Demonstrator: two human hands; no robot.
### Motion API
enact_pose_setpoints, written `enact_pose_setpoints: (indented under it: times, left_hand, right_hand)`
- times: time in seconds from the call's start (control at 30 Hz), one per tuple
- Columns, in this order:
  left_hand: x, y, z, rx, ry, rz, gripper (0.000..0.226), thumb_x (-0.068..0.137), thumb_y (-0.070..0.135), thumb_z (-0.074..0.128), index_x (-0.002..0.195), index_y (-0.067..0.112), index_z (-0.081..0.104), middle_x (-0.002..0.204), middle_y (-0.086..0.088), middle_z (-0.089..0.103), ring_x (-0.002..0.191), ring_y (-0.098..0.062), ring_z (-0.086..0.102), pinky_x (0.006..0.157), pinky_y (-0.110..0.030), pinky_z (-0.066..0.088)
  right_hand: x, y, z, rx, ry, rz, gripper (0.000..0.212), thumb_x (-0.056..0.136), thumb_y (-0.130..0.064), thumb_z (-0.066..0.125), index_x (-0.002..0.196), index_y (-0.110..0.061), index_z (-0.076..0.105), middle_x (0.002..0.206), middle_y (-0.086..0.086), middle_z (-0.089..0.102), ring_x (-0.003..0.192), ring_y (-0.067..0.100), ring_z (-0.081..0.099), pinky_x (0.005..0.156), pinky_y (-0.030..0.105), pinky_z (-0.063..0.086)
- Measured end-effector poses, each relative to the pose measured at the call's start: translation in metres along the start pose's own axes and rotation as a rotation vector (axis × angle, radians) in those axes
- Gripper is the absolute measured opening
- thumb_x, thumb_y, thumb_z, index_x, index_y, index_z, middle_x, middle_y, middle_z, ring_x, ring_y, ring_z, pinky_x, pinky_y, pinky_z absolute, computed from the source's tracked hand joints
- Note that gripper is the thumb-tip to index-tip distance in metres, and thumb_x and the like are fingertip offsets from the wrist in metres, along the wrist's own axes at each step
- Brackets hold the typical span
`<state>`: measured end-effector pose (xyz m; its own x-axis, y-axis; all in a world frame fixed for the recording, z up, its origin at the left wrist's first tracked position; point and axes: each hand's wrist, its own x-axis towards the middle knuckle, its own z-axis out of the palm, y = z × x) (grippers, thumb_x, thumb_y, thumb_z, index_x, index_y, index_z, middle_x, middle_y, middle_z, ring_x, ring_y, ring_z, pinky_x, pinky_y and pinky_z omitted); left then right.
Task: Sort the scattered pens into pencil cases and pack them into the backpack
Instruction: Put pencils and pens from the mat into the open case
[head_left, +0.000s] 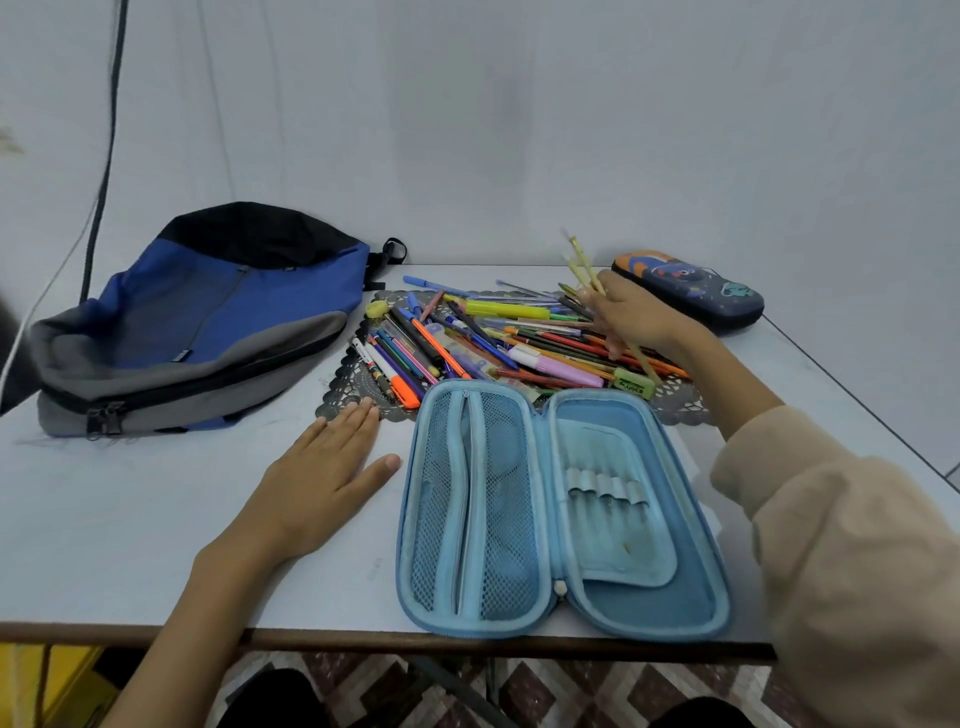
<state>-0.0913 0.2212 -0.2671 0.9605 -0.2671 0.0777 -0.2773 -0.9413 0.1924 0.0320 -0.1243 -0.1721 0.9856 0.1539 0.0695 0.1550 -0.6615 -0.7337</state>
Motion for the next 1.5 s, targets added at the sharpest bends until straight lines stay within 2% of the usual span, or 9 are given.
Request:
enact_pose_setpoints:
  times: [0.1,0.33,0.5,0.67,0.87,1.03,1.2,1.33,1.5]
  left_hand:
    - [0.0,0.0,0.0,-0.006,0.0,0.002,0.098,0.073,0.079,-0.006,0.155,0.025,0.001,0.157,0.017,-0.007,0.142,0.007,-0.011,0.115,-0.019,-0.01]
    - [-0.001,0.001,-0.001,-0.007,0.002,-0.001,0.098,0.073,0.079,-0.006,0.155,0.026,0.001,0.156,0.018,-0.008,0.142,0.008,-0.012,0.115,-0.018,-0.01]
    - [-0.001,0.001,-0.002,-0.011,0.003,0.004,0.098,0.074,0.079,-0.005,0.155,0.025,0.002,0.159,0.015,-0.005,0.142,0.006,-0.01,0.116,-0.02,-0.009]
    - [-0.001,0.001,-0.001,-0.006,0.001,0.003,0.098,0.074,0.079,-0.006,0.155,0.024,0.001,0.16,0.013,-0.004,0.142,0.006,-0.011,0.116,-0.019,-0.009]
    - [0.0,0.001,-0.002,0.009,-0.006,0.001,0.099,0.073,0.078,-0.007,0.155,0.024,0.001,0.161,0.012,-0.004,0.142,0.006,-0.011,0.116,-0.02,-0.01]
    - [0.001,0.0,0.0,0.009,-0.001,0.001,0.103,0.071,0.081,-0.009,0.155,0.023,0.003,0.161,0.011,-0.002,0.143,0.006,-0.01,0.116,-0.02,-0.009]
    - [0.0,0.0,-0.001,0.016,-0.004,-0.003,0.101,0.072,0.08,-0.008,0.155,0.024,0.002,0.161,0.011,-0.003,0.143,0.005,-0.01,0.117,-0.02,-0.008]
    - [0.0,0.0,-0.001,0.011,-0.009,-0.001,0.101,0.072,0.08,-0.007,0.155,0.024,0.001,0.161,0.011,-0.004,0.144,0.004,-0.01,0.117,-0.021,-0.008]
    - [0.0,0.001,-0.001,0.011,-0.01,-0.001,0.1,0.072,0.08,-0.007,0.155,0.024,0.001,0.161,0.011,-0.004,0.143,0.005,-0.01,0.116,-0.019,-0.009]
  right_hand:
    - [0.0,0.001,0.002,-0.02,-0.058,-0.005,0.025,0.094,-0.037,0.06,0.091,-0.014,0.053,0.065,0.0,0.042,0.049,0.012,0.036,0.047,0.026,0.036]
    - [0.009,0.004,0.015,-0.267,-0.058,-0.051,0.025,0.075,-0.03,0.082,0.088,-0.01,0.075,0.078,0.01,0.069,0.073,0.021,0.058,0.066,0.035,0.042]
    - [0.013,-0.001,0.025,-0.476,-0.033,-0.061,0.037,0.076,-0.033,0.08,0.094,-0.001,0.072,0.087,0.018,0.069,0.081,0.033,0.06,0.063,0.036,0.038]
    - [0.011,-0.008,0.019,-0.504,-0.079,-0.059,0.032,0.087,-0.028,0.063,0.068,-0.005,0.052,0.065,0.009,0.045,0.067,0.023,0.041,0.058,0.033,0.026]
    - [0.011,-0.003,0.008,-0.324,0.021,0.059,0.028,0.097,-0.039,0.043,0.1,-0.012,0.044,0.095,0.007,0.058,0.087,0.027,0.053,0.071,0.036,0.037]
    - [0.01,0.004,0.006,-0.145,0.073,0.11,0.023,0.094,-0.036,0.048,0.093,-0.014,0.041,0.084,0.008,0.052,0.068,0.021,0.046,0.065,0.035,0.039]
    - [0.003,0.005,0.008,-0.307,0.01,0.027,0.014,0.096,-0.023,0.057,0.099,-0.009,0.053,0.081,0.01,0.052,0.067,0.023,0.05,0.059,0.031,0.037]
    - [-0.002,0.002,0.011,-0.583,0.101,-0.02,0.031,0.093,-0.032,0.06,0.122,-0.02,0.06,0.112,0.008,0.064,0.103,0.03,0.059,0.074,0.03,0.035]
    - [0.001,0.004,0.018,-0.741,0.154,0.065,0.028,0.084,-0.035,0.072,0.088,-0.015,0.052,0.107,0.011,0.063,0.083,0.025,0.051,0.07,0.033,0.037]
